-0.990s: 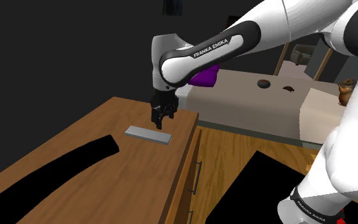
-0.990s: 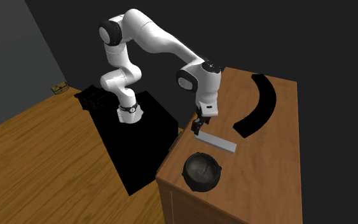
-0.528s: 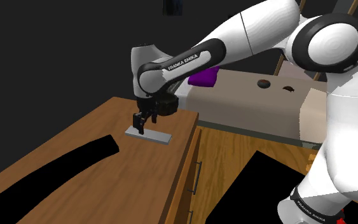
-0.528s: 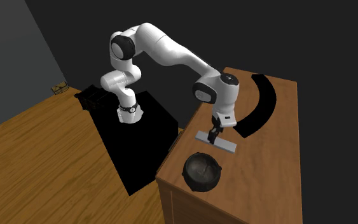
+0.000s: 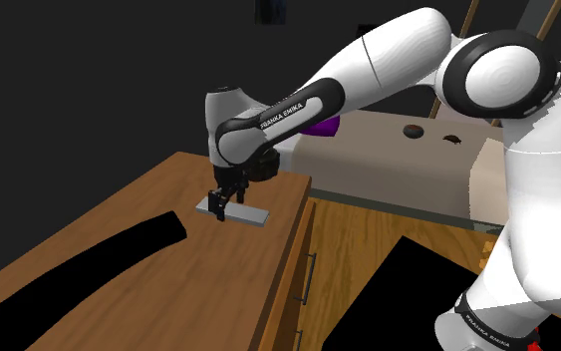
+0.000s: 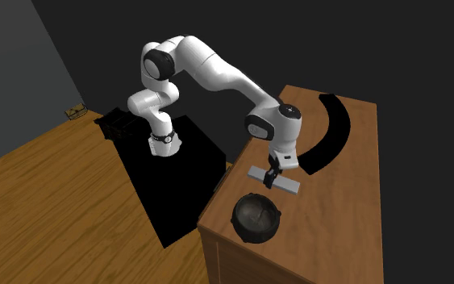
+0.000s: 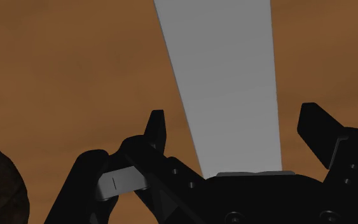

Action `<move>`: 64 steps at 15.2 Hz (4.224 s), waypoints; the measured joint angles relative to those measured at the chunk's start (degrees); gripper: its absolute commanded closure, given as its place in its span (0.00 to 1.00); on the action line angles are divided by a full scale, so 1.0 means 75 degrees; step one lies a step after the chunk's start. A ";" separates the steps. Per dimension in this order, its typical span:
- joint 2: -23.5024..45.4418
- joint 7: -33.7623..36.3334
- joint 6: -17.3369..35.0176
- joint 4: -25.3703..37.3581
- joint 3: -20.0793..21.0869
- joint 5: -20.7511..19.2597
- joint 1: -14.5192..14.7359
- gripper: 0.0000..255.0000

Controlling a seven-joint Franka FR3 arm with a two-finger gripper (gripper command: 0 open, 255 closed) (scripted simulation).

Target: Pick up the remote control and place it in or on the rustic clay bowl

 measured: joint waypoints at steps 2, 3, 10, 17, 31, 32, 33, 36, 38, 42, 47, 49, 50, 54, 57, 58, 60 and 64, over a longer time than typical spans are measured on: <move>0.0021 0.0007 0.0022 0.0001 -0.0002 -0.0006 0.0006 0.00; 0.0026 0.0009 0.0025 0.0003 -0.0002 -0.0007 0.0008 0.00; 0.0021 0.0008 0.0028 0.0008 0.0001 -0.0009 0.0011 1.00; 0.0008 0.0008 -0.0009 0.0026 0.0003 -0.0004 0.0009 1.00; -0.0554 -0.0074 -0.1163 0.0626 0.0085 0.0165 -0.0032 1.00; -0.0554 -0.0085 -0.1260 0.0725 0.0085 0.0168 -0.0034 1.00; -0.0568 -0.0082 -0.1351 0.0801 0.0089 0.0173 -0.0029 1.00; -0.0687 -0.0107 -0.1631 0.0966 0.0100 0.0208 -0.0043 1.00; -0.0719 -0.0110 -0.1816 0.1121 0.0108 0.0219 -0.0038 1.00; -0.0810 -0.0118 -0.2196 0.1412 0.0122 0.0246 -0.0032 1.00; -0.0833 -0.0135 -0.2688 0.1884 0.0129 0.0259 -0.0023 1.00; -0.0829 -0.0130 -0.2874 0.2073 0.0134 0.0259 -0.0011 1.00; -0.0810 -0.0211 -0.2912 0.2132 0.0110 0.0264 -0.0062 1.00; -0.0600 -0.0757 -0.3080 0.2505 -0.0072 0.0280 -0.0413 1.00; -0.0354 -0.1199 -0.3269 0.2938 -0.0217 0.0286 -0.0692 1.00; -0.0274 -0.1365 -0.3279 0.3029 -0.0268 0.0292 -0.0803 1.00; -0.0043 -0.1618 -0.3384 0.3359 -0.0350 0.0283 -0.0958 1.00; 0.0629 -0.2176 -0.3803 0.4451 -0.0519 0.0254 -0.1284 1.00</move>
